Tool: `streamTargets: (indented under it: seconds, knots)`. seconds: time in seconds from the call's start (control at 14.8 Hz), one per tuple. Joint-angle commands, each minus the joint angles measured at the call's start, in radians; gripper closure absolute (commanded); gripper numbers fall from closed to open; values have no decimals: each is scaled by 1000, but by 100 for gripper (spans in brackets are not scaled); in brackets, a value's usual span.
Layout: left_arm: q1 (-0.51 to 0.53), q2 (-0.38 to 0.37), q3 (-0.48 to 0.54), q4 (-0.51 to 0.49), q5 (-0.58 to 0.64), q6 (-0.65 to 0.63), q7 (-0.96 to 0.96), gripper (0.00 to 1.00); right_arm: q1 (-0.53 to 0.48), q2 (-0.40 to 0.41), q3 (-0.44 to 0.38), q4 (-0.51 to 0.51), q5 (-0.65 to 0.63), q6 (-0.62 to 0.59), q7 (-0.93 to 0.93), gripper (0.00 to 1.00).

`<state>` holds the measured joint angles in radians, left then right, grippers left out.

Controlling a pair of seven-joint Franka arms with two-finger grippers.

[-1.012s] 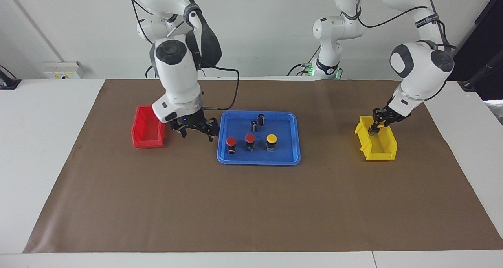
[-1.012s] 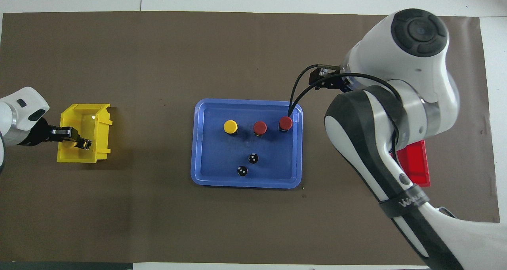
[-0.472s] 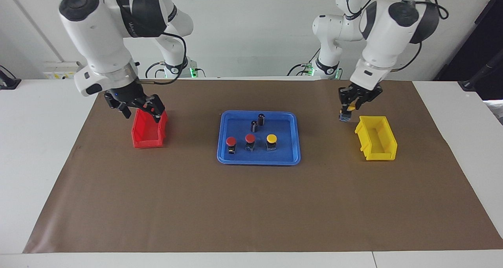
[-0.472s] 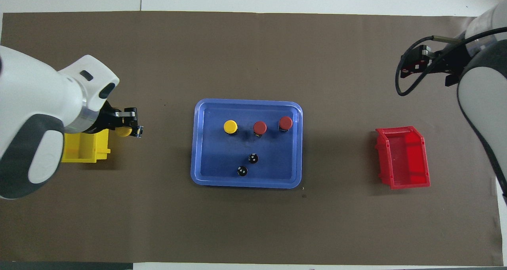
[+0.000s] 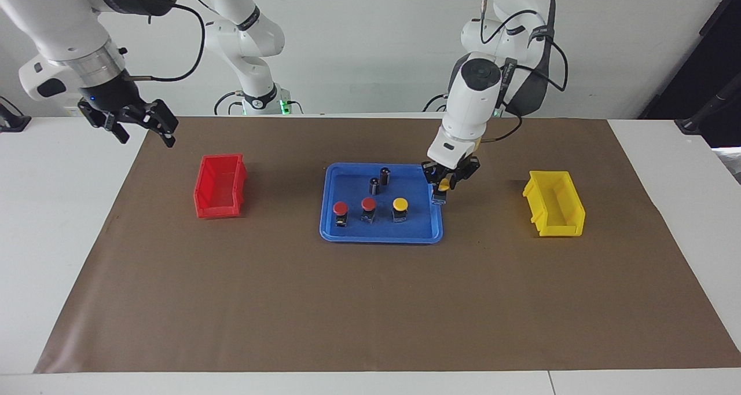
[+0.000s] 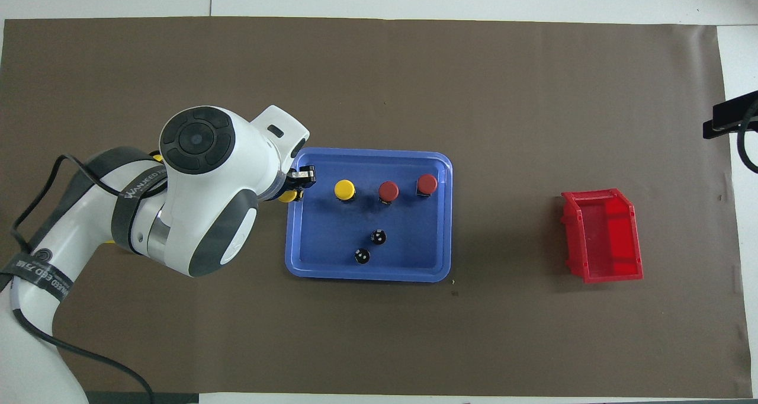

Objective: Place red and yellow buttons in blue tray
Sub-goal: 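Place the second yellow button in the tray while the right gripper withdraws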

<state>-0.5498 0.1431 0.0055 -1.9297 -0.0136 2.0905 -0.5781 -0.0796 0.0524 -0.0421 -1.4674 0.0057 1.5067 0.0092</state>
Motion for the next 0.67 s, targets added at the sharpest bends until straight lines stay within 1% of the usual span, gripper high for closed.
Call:
streamTargets:
  seconds: [0.0,0.13,0.47,0.61]
  knots:
    - [-36,27,19,-6,-23,55,-6,99,-2,-52,14,-85,-12,24,-14,0]
    - [-39,30,19,-17,-39,74,-6,99,-2,-72,14,-105,-12,15,-21,0]
    - [-39,33,19,-22,-52,105,-6,99,-2,-80,11,-117,-12,-14,-34,0]
    - [-41,58,19,-20,-52,120,-6,99,-2,-82,11,-119,-12,-17,-35,0]
